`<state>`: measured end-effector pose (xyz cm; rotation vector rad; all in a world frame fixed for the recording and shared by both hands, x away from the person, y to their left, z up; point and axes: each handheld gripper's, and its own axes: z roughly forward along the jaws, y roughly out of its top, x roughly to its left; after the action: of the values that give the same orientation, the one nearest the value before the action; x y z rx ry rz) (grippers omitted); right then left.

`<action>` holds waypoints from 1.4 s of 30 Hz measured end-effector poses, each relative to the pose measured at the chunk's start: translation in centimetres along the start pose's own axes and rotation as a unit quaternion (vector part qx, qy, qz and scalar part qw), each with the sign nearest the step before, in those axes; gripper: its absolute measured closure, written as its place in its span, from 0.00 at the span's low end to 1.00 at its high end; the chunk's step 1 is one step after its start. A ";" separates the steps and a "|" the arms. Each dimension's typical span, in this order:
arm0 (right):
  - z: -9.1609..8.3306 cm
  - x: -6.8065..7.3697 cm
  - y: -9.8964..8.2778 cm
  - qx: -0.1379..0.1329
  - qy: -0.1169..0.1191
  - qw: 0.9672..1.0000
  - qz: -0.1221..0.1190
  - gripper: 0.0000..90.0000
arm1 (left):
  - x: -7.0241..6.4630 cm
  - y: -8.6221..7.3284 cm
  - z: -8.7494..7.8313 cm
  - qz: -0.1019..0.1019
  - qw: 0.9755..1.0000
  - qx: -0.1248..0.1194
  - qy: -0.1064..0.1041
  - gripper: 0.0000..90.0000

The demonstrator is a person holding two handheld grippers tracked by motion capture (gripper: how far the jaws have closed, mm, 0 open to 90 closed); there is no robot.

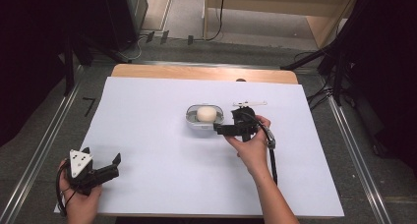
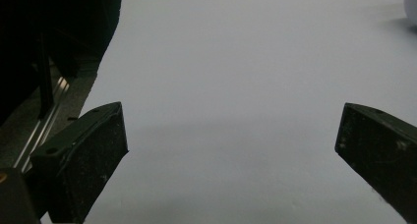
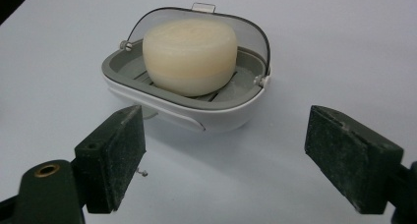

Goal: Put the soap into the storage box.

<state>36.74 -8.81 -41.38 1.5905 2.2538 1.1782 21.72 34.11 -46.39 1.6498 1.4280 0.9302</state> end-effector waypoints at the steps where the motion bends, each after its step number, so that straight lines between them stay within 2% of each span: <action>1: -0.2 -0.1 -0.1 -0.001 -0.001 1.000 0.000 0.18 | 0.0 0.0 0.0 0.000 1.000 0.001 0.000 0.00; 7: -1.0 -0.6 -0.9 -0.010 -0.009 1.000 -0.012 0.15 | 0.0 0.0 0.0 -0.001 1.000 -0.002 0.001 0.00; 13: -1.4 -1.6 -2.2 -0.012 -0.006 1.000 -0.008 0.12 | 0.0 0.0 -0.1 -0.001 1.000 -0.002 0.001 0.00; 30: -3.1 -4.6 -5.3 -0.030 -0.025 0.999 -0.003 0.10 | 0.0 0.0 -0.1 -0.002 1.000 -0.003 0.002 0.00; 34: -3.5 -5.2 -6.0 -0.031 -0.030 0.999 0.000 0.10 | 0.0 0.0 -0.1 -0.009 1.000 -0.004 0.018 0.08; 42: -4.4 -6.6 -7.3 -0.038 -0.040 0.998 0.005 0.10 | 0.0 0.0 -0.1 -0.008 1.000 -0.004 0.020 0.09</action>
<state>31.92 -17.60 -45.23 1.5932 2.1289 1.1651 21.62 34.08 -46.38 1.6200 1.4608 0.9641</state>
